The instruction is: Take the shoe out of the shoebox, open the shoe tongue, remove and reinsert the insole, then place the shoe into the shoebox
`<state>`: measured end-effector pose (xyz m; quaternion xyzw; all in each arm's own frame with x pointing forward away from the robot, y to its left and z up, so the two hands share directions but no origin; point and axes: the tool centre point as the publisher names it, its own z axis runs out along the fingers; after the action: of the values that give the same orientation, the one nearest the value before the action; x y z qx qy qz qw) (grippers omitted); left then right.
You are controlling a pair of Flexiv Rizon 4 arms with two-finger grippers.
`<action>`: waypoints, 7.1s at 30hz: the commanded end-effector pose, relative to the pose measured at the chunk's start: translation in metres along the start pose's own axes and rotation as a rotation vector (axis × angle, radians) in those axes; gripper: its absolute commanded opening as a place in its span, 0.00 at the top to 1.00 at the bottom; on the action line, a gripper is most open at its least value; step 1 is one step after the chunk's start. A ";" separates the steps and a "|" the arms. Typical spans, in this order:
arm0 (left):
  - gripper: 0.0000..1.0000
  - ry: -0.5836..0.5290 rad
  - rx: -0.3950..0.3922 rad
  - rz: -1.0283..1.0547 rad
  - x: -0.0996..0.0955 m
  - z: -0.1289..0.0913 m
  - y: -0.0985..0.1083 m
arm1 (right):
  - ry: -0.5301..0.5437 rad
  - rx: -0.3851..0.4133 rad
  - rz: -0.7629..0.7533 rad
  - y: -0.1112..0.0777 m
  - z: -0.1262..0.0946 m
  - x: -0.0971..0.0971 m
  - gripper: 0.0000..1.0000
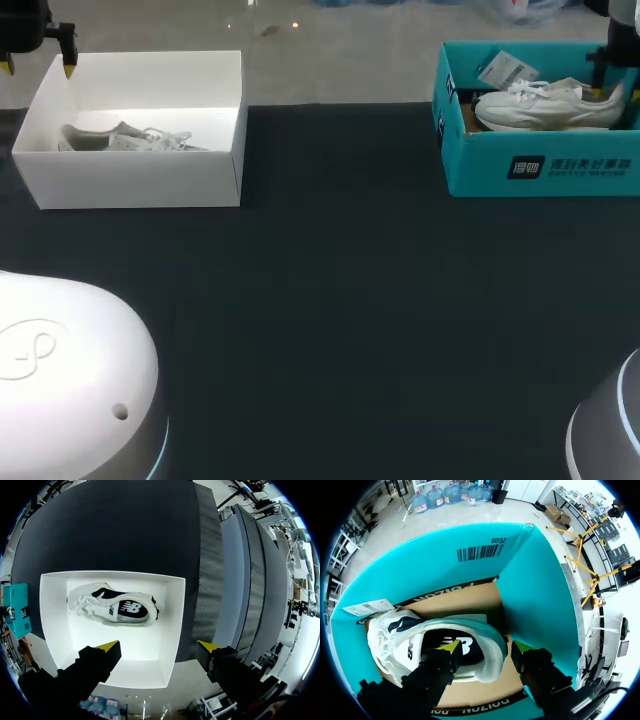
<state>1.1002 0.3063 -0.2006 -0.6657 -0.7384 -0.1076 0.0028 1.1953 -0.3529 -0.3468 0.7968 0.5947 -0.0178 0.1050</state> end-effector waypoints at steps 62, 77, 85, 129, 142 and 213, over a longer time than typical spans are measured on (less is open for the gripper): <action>0.00 0.002 0.000 -0.001 0.000 0.000 0.000 | -0.041 0.041 0.137 0.015 -0.088 -0.038 1.00; 0.00 0.002 0.000 -0.001 0.000 0.000 0.000 | -0.010 -0.053 0.118 0.021 -0.162 -0.052 1.00; 0.00 0.002 0.000 -0.001 0.000 0.000 0.000 | 0.000 -0.088 0.102 0.018 -0.195 -0.059 1.00; 0.00 0.002 0.000 -0.001 0.000 0.000 0.000 | 0.014 -0.117 0.110 -0.038 -0.232 -0.064 1.00; 0.00 0.002 0.000 -0.001 0.000 0.000 0.000 | 0.007 -0.157 0.011 -0.126 -0.259 -0.044 1.00; 0.00 0.002 0.000 -0.001 0.000 0.000 0.000 | -0.019 -0.087 -0.093 -0.400 -0.339 0.063 1.00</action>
<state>1.1000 0.3064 -0.2005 -0.6656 -0.7385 -0.1076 0.0029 0.8159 -0.1294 -0.0850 0.7669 0.6290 -0.0105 0.1271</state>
